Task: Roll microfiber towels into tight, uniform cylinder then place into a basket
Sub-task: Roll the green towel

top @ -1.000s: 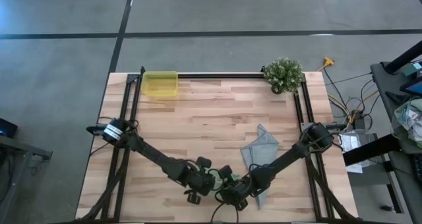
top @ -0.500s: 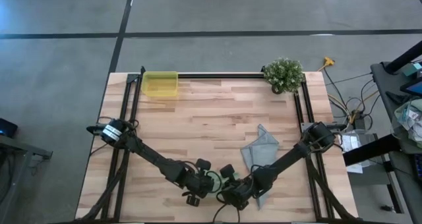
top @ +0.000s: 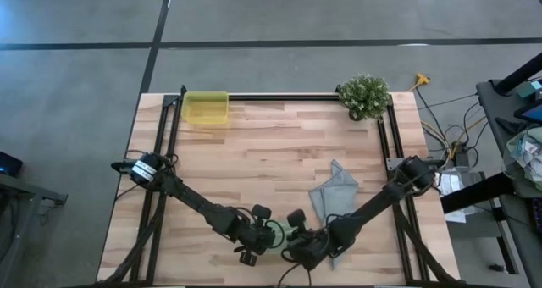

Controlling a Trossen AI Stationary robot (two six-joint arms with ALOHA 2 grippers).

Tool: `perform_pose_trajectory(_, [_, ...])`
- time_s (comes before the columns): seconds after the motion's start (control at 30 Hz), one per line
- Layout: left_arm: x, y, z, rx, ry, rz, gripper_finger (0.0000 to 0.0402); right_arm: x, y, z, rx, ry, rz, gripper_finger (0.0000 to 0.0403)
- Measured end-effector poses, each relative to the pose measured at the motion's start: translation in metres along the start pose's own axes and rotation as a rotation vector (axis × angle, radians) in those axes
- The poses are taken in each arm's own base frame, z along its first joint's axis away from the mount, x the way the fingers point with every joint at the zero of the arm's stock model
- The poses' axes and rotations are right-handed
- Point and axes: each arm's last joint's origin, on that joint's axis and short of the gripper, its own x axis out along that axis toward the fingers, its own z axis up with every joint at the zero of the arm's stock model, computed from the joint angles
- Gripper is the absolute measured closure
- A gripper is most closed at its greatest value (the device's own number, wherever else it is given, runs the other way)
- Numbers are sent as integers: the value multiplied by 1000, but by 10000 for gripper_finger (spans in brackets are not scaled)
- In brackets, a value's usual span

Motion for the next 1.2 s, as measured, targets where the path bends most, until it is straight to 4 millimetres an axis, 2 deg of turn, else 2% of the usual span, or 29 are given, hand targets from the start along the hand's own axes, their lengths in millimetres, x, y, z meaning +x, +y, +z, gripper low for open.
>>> perform_pose_trajectory(0.23, [2, 0, -1, -2, -17, -7, 401, -41, 16, 14, -43, -108, -28, 394])
perform_pose_trajectory(0.43, [2, 0, -1, -2, -16, -8, 402, -75, 40, 15, -176, -172, -221, 394])
perform_pose_trajectory(0.6, [2, 0, -1, -2, -19, -8, 402, -90, 57, 12, -254, -199, -334, 394])
perform_pose_trajectory(0.7, [2, 0, -1, -1, -20, -8, 402, -92, 60, 11, -233, -208, -321, 394])
perform_pose_trajectory(0.77, [2, 0, -1, 1, -21, -7, 402, -90, 60, 11, -186, -213, -252, 394])
perform_pose_trajectory(0.87, [2, 1, -1, 1, -22, -7, 402, -83, 58, 12, -158, -202, -106, 394])
perform_pose_trajectory(0.97, [2, 1, -1, 0, -24, -7, 402, -76, 55, 12, -146, -194, -87, 390])
perform_pose_trajectory(1.2, [2, 1, -1, 0, -26, -6, 402, -54, 55, 8, -157, -151, -93, 339])
